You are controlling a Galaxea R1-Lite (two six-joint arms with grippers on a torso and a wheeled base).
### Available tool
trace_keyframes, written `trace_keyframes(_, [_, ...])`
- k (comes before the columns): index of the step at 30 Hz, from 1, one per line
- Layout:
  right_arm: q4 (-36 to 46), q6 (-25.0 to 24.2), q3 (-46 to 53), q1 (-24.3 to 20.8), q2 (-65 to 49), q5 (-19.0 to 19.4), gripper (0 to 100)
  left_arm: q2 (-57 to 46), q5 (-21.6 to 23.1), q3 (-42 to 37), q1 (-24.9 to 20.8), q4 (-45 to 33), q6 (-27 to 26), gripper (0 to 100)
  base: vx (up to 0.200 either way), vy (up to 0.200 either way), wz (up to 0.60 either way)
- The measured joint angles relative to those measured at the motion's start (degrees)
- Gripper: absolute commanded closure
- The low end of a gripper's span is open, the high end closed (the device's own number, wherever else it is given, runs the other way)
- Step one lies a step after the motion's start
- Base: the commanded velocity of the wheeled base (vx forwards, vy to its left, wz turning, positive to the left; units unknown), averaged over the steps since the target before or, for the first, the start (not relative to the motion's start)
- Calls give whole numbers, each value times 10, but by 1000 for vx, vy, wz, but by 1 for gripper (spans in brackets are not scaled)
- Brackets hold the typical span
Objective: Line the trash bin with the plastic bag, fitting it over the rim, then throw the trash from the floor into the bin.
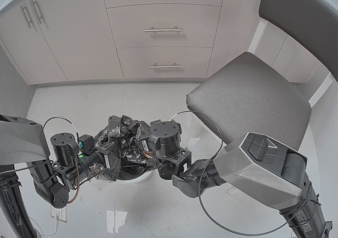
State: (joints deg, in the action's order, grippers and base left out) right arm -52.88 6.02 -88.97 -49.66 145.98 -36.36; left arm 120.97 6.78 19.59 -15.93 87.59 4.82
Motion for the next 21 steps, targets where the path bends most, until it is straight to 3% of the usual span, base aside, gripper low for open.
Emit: trace_keyframes(21, [-6,-28,21,30,18,-33,0,-4,0,-1,-3,0,0,100,0,0,0])
